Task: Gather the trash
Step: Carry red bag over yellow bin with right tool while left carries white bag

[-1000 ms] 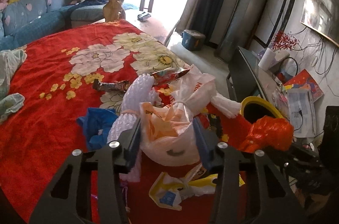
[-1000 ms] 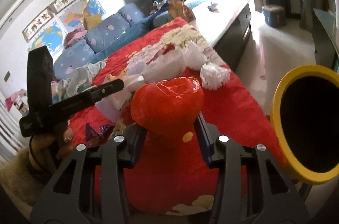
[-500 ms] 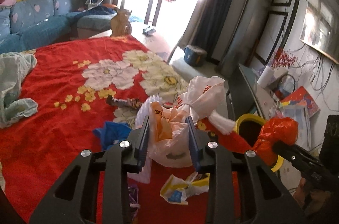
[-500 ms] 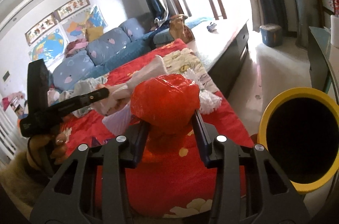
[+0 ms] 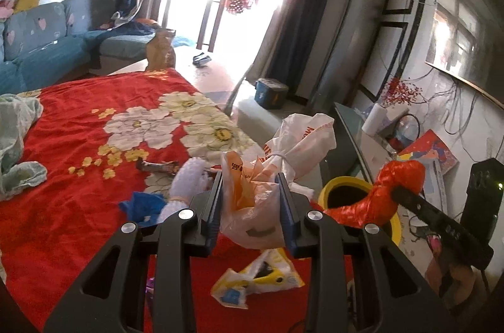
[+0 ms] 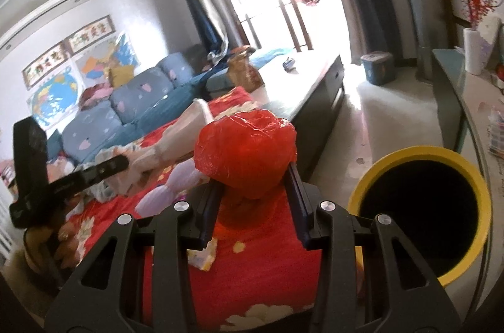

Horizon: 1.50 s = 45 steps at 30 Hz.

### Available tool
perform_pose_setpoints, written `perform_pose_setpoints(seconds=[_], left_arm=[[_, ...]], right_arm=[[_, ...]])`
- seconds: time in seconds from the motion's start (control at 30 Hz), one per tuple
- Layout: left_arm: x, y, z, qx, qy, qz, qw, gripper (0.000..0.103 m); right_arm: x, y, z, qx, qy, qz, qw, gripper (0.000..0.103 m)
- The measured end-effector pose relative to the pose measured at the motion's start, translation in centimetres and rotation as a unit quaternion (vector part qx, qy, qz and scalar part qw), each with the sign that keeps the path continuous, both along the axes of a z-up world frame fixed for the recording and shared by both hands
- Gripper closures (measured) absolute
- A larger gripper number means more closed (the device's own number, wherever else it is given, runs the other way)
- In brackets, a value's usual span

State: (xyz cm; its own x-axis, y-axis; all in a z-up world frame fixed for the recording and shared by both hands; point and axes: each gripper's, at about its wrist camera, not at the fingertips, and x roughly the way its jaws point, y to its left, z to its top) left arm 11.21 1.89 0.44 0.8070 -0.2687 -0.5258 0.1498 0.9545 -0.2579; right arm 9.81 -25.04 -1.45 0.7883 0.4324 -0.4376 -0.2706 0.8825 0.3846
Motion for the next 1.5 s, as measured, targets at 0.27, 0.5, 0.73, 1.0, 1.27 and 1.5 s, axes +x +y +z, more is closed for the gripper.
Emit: perform_pose_setpoints(seconds=[0.27, 0.5, 0.73, 1.0, 1.27, 1.5], left_arm=[[0.3, -2.7, -0.4, 0.007, 0.005, -0.029, 0.9995, 0.073], [0.5, -5.1, -0.8, 0.016, 0.008, -0.052, 0.9985, 0.073], [0.9, -7.1, -1.3, 0.025, 0.013, -0.073, 0.9969, 0.073], [1.3, -9.5, -2.2, 0.037, 0.022, -0.098, 0.9943, 0.073], [1.6, -12.5, -3.4, 0.056, 0.035, -0.125, 0.9899, 0.073], [2.3, -14.9, -4.4, 0.074, 0.046, -0.145, 0.9857, 0.072]], right_arm=[[0.3, -3.7, -0.5, 0.016, 0.005, -0.060, 0.998, 0.071], [-0.2, -5.8, -0.9, 0.026, 0.008, -0.107, 0.994, 0.071], [-0.4, -8.6, -1.9, 0.030, 0.014, -0.158, 0.987, 0.071], [-0.7, -11.0, -2.9, 0.029, 0.023, -0.205, 0.978, 0.071], [-0.9, -12.7, -3.5, 0.031, 0.036, -0.242, 0.969, 0.071], [-1.0, -14.2, -4.3, 0.037, 0.050, -0.268, 0.961, 0.070]])
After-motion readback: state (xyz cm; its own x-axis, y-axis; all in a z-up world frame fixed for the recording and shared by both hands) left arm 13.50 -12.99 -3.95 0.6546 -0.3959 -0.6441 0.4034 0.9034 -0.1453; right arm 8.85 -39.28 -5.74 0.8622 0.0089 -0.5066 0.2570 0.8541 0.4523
